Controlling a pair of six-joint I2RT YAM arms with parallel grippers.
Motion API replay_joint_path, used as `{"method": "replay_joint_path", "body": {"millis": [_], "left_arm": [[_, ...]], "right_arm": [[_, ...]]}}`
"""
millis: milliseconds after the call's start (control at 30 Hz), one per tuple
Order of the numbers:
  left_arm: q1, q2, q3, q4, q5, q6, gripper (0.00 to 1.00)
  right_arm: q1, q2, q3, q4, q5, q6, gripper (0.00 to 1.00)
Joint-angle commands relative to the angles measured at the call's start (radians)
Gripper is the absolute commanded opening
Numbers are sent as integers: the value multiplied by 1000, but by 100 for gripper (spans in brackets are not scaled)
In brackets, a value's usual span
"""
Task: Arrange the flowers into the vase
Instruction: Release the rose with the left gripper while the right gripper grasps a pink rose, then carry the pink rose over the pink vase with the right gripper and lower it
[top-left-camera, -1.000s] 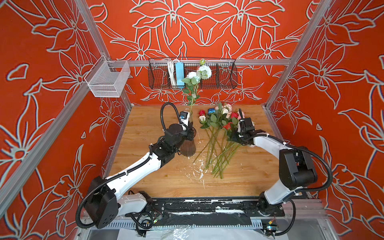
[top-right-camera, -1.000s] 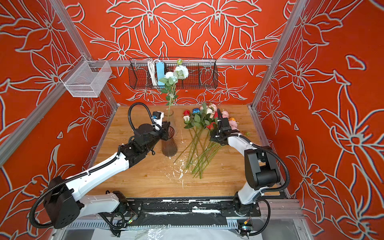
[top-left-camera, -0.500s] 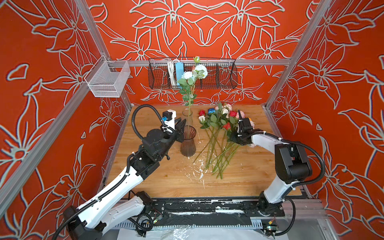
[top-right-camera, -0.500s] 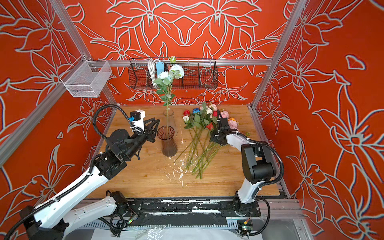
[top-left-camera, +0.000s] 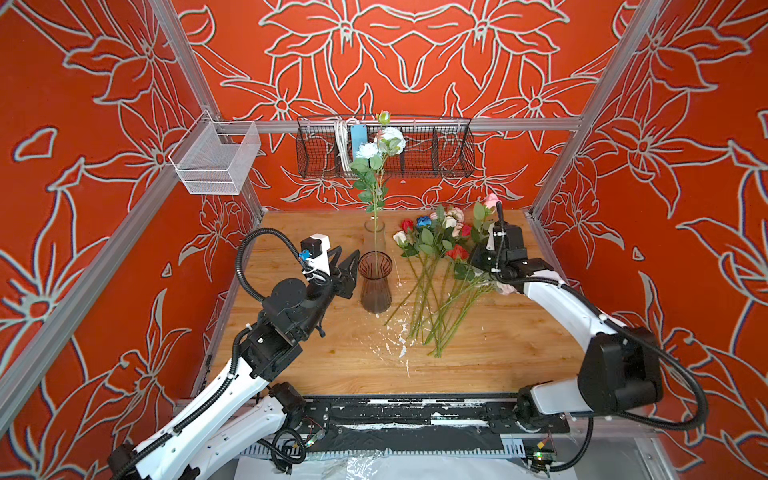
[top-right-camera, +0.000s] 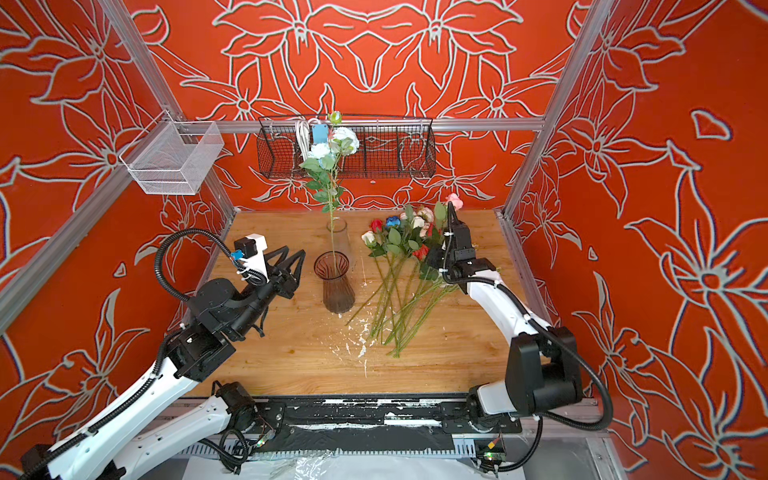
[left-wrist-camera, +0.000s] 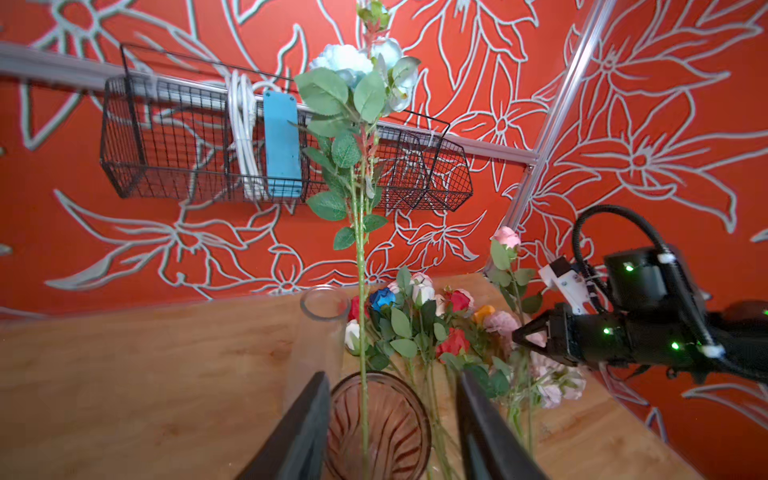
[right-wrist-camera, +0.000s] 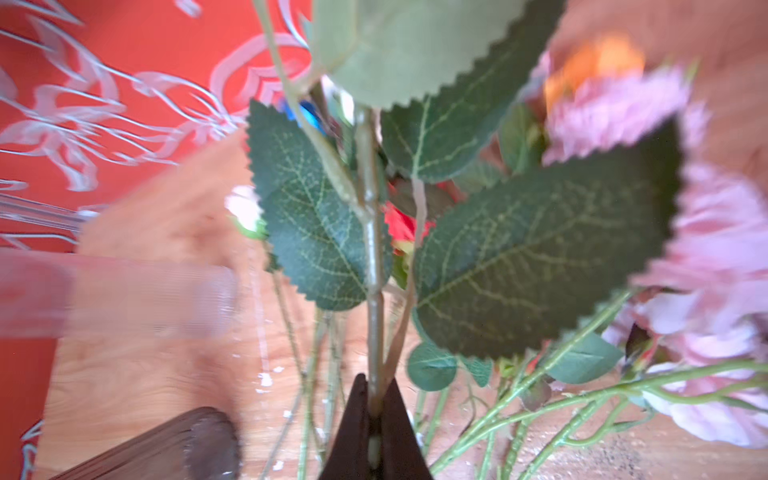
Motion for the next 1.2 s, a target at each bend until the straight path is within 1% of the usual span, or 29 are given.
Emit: {"method": "replay_joint_path", "body": {"millis": [0, 67, 167, 233, 300, 333, 367, 400, 433, 500, 533, 600, 633, 667, 700, 800, 900, 1000, 1067, 1167], "left_arm": [[0, 25, 8, 51, -42, 5, 58], [4, 52, 37, 60, -78, 15, 62], [47, 112, 117, 30, -156, -52, 68], [101, 157, 176, -24, -183, -111, 78], [186, 198, 240, -127, -174, -194, 83], [228, 210, 261, -177, -157, -239, 86], [276, 219, 266, -206, -114, -268, 90], [321, 224, 249, -204, -56, -273, 96], [359, 226, 224, -194, -8, -284, 99], [453, 232, 173, -194, 99, -351, 98], [489, 232, 146, -187, 129, -378, 98], [545, 224, 81, -166, 144, -449, 98], [576, 217, 66, -167, 155, -502, 98], [600, 205, 49, -143, 174, -526, 98], [609, 197, 40, -126, 176, -524, 98], [611, 181, 49, -143, 163, -495, 98], [611, 173, 60, -158, 151, -456, 98], [614, 164, 53, -151, 138, -444, 98], [617, 159, 51, -144, 140, -428, 98], [625, 147, 47, -136, 139, -418, 98]], "right_arm": [[39, -83, -7, 26, 78, -40, 3], [62, -138, 2, 36, 98, -56, 3], [107, -205, 53, 42, 138, -76, 2], [138, -234, 92, 65, 140, -75, 2], [181, -257, 128, 116, 138, -72, 2], [203, -261, 140, 146, 145, -72, 1], [229, -263, 155, 180, 150, -75, 1], [256, -258, 172, 214, 150, -85, 2], [282, -247, 187, 243, 152, -108, 2], [355, -214, 232, 292, 204, -171, 2], [382, -195, 256, 311, 218, -203, 2], [432, -139, 339, 332, 237, -272, 2], [444, -119, 372, 331, 242, -291, 2], [453, -88, 427, 330, 246, -317, 2], [458, -57, 476, 324, 242, -338, 2], [474, 35, 608, 298, 253, -364, 2], [494, 130, 709, 313, 250, -391, 2], [514, 208, 781, 293, 245, -408, 2], [531, 237, 776, 305, 244, -430, 2], [554, 251, 716, 337, 237, -454, 2]]}}
